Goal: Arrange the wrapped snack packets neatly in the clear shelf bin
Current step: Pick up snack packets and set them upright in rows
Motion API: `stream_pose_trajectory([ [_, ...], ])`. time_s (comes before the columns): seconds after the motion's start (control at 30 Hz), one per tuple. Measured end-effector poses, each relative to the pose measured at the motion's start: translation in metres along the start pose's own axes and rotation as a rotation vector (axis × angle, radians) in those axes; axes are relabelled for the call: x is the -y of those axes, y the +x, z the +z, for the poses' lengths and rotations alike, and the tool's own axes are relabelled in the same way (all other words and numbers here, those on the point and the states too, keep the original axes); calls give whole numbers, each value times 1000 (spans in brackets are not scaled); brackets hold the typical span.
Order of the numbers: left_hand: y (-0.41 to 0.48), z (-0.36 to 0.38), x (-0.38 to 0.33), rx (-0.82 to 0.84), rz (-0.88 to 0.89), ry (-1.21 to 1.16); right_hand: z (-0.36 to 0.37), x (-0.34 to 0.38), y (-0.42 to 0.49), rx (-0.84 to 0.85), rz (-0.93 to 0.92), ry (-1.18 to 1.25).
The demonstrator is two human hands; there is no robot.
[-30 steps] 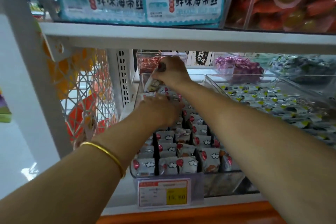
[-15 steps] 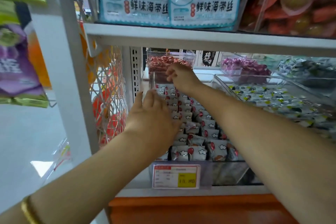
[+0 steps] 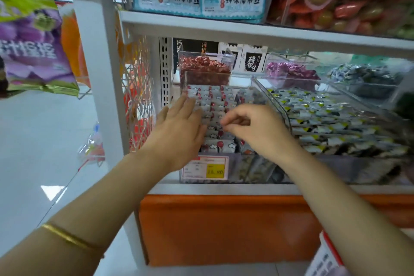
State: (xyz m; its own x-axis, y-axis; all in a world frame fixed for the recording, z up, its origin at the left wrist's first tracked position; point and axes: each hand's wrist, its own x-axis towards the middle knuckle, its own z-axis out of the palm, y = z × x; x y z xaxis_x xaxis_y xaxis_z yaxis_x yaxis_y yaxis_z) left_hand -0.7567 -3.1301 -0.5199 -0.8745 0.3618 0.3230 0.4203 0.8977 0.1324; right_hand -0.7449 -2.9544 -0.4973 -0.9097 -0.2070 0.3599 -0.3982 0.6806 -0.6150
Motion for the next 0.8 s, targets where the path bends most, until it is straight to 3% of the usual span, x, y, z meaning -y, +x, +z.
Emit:
stream_pose_trajectory([
  [0.3, -16, 2, -4, 3, 6, 119, 22, 7, -4, 51, -134, -485],
  [0.63, -15, -4, -5, -36, 4, -130, 14, 12, -4, -169, -84, 28],
  [0.8, -17, -14, -13, -212, -19, -322, -7, 14, -14, -371, -30, 322],
])
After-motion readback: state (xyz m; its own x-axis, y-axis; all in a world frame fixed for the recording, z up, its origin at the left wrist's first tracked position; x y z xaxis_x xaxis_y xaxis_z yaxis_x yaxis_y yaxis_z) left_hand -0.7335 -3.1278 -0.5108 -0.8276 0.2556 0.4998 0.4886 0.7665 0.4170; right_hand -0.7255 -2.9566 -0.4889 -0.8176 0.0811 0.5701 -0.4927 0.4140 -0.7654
